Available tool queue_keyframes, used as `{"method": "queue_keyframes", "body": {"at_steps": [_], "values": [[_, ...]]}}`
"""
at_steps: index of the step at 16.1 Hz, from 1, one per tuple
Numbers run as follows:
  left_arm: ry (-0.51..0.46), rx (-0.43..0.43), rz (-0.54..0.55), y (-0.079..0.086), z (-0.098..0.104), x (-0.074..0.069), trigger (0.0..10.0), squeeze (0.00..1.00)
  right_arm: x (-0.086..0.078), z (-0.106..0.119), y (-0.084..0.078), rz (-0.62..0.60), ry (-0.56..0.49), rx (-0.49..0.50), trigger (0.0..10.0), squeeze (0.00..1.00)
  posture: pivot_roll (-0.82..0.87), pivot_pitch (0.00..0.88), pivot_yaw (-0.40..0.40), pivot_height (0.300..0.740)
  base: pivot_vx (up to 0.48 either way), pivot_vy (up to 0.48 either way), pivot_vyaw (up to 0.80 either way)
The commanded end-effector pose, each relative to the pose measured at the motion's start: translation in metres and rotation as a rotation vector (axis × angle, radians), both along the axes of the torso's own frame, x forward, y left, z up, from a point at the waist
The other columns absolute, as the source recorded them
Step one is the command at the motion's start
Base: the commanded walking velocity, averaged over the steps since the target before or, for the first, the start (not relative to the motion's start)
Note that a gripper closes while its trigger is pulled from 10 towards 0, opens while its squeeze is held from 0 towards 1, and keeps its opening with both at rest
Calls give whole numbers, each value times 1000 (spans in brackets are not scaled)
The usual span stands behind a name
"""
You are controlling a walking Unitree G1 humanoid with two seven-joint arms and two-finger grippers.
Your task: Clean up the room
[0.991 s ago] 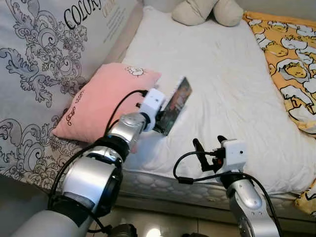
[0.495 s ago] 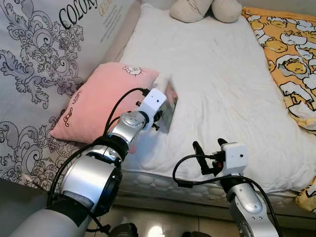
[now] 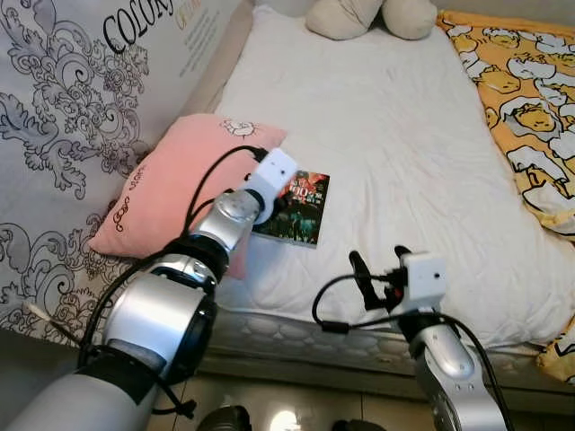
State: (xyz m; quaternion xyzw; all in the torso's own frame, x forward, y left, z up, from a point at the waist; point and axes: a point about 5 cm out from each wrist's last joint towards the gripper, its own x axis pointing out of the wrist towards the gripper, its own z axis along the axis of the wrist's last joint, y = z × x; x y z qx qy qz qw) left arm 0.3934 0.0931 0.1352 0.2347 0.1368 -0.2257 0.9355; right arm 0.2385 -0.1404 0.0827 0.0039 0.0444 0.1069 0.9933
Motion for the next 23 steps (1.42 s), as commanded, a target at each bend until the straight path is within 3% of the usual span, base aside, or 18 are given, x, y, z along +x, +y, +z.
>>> {"method": "queue_keyframes", "body": {"at_steps": [1, 3, 5, 6, 8, 11, 12, 13, 15, 16, 18, 19, 23], "values": [[13, 17, -15, 5, -5, -2, 10000, 0, 3, -1, -1, -8, 4, 1, 10000, 157, -85, 16, 27, 740, 0, 0, 0], [-45, 11, 0, 14, 1, 1, 10000, 0, 9, 1, 2, -15, -17, 7, 10000, 157, -68, 0, 33, 740, 0, 0, 0], [-115, -115, 76, 31, 11, 4, 10000, 0, 14, 7, 0, -45, -52, 22, 10000, 157, -51, 0, 40, 740, 0, 0, 0], [-215, -291, 135, 48, 16, -2, 10000, 0, 19, 13, -6, -85, -93, 30, 10000, 157, -23, 0, 41, 740, 0, 0, 0], [-255, -329, 143, 50, 10, -13, 10000, 0, 21, 13, -9, -105, -105, 30, 10000, 153, -6, 0, 38, 740, 0, 0, 0], [-314, -397, 229, 57, -9, -54, 10000, 0, 20, 13, -32, -272, -142, 18, 10000, 157, 25, 0, 22, 740, 0, 0, 0], [-289, -415, 264, 64, -20, -70, 10000, 1000, 21, 10, -37, -300, -126, 8, 10000, 0, 31, 0, 13, 740, 0, 0, 0], [-268, -420, 283, 66, -26, -78, 10000, 1000, 22, 7, -41, -314, -105, 43, 10000, 1000, 34, 0, 5, 740, 0, 0, 0], [-267, -408, 288, 61, -26, -80, 10000, 1000, 25, 4, -46, -346, -88, 84, 10000, 1000, 39, 0, -2, 740, 0, 0, 0], [-281, -412, 264, 53, -21, -79, 10000, 0, 30, 3, -51, -374, -79, 106, 10000, 1000, 39, 0, -5, 740, 0, 0, 0], [-273, -431, 264, 49, -15, -77, 10000, 0, 39, 5, -57, -403, -81, 107, 10000, 1000, 38, 0, 2, 740, 0, -240, 0], [-268, -430, 253, 46, -13, -75, 10000, 0, 43, 6, -59, -410, -85, 98, 10000, 0, 49, 0, 4, 740, 0, -480, 0], [-262, -439, 269, 48, -11, -74, 10000, 0, 52, 5, -57, -377, -85, 90, 10000, 0, 46, 0, -1, 740, 0, -472, 0]]}}
